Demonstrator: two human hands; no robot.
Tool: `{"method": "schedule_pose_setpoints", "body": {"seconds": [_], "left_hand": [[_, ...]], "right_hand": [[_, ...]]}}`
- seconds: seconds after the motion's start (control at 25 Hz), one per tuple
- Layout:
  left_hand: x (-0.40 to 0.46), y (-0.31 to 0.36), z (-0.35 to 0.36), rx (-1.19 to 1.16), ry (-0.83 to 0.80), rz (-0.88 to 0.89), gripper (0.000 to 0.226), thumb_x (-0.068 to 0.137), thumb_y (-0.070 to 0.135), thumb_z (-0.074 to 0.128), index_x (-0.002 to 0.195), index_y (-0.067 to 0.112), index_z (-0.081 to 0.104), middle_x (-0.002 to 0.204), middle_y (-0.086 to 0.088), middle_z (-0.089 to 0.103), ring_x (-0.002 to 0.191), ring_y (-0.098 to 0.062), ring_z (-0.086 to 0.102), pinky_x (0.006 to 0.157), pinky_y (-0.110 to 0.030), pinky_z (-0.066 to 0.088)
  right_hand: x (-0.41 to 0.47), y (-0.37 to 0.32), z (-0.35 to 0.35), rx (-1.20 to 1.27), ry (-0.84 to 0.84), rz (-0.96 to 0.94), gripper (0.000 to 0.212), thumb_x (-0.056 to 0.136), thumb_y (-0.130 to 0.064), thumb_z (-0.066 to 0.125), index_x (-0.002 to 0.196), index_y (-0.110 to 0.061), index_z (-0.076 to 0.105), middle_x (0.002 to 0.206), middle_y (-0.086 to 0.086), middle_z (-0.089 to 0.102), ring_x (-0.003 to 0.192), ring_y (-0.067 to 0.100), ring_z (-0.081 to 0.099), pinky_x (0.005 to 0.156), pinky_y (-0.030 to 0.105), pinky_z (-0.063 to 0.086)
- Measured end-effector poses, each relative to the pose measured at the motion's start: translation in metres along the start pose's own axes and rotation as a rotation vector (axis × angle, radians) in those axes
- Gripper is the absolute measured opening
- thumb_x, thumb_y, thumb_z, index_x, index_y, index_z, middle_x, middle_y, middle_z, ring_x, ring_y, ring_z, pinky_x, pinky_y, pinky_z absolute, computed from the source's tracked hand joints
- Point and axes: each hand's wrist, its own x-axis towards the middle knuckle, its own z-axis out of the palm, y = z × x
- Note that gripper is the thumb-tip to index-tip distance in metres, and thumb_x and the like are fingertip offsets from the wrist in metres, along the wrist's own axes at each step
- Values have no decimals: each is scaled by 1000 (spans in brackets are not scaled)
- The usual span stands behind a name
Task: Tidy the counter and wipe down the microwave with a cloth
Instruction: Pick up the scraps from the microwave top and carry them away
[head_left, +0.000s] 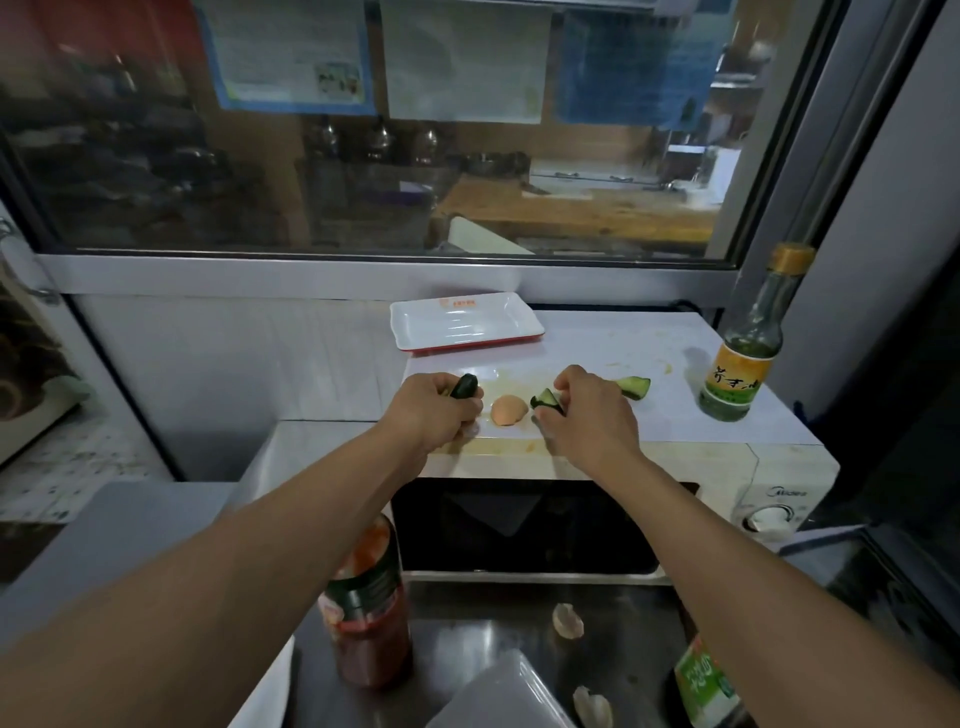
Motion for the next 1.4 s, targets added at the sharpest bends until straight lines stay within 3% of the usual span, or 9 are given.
{"method": "schedule_pose_setpoints", "body": {"seconds": [0.2,0.44,0.6,0.76,0.88,0.96,1.16,1.4], "left_hand": [[-1,-1,5,43,21,4,17,87,5,62,103,8,65,87,-3,59,72,-11,57,74,-23,52],[0,2,11,58,18,7,15,87,5,62,100,11,65,86,-1,58,74,-11,56,74,-23,51],[2,7,23,45,-11,28,14,87,5,61,101,9,64,90,-4,61,78,-14,59,72,-24,51],[7,10,32,30,-49,47,16,87,0,59,102,4,62,89,-10,64,69,-9,65,71,-21,52],[14,12,35,51,-41,66,16,86,-2,59,99,5,62,80,-7,61,54,-2,64,58,-12,52],[18,12,34,96,-20,78,15,85,-1,59,97,7,62,76,-6,60,54,-2,63,59,-14,51],[23,11,33,98,-3,103,13,86,-1,56,94,8,61,66,-7,57,44,1,57,46,-7,44],[25,10,32,119,56,99,12,86,6,61,84,18,63,74,0,61,71,-11,57,61,-19,44]], "right_hand": [[2,-1,7,-11,23,-45,26,85,-25,66,102,-9,54,98,6,61,89,23,55,67,31,43],[-2,8,-5,52,43,-35,31,87,-18,63,116,-11,56,113,5,60,104,23,55,78,32,45],[7,29,-28,-33,87,-13,26,90,-12,55,115,-8,57,115,11,53,109,28,48,72,30,34],[26,57,-44,-114,84,48,20,91,-9,52,110,-5,58,115,16,51,109,31,46,75,32,34],[40,67,-42,-132,49,34,24,91,-6,50,114,-5,55,120,16,49,114,32,43,82,34,38],[47,72,-37,-113,-7,10,27,92,-5,47,119,-5,52,122,15,49,114,30,45,84,36,41],[50,80,-26,-120,-76,-36,35,87,0,47,122,-7,46,117,12,54,108,29,49,77,33,40],[49,85,-22,-268,-119,-152,27,96,-21,42,119,-6,45,120,12,49,112,30,40,94,36,35]]}}
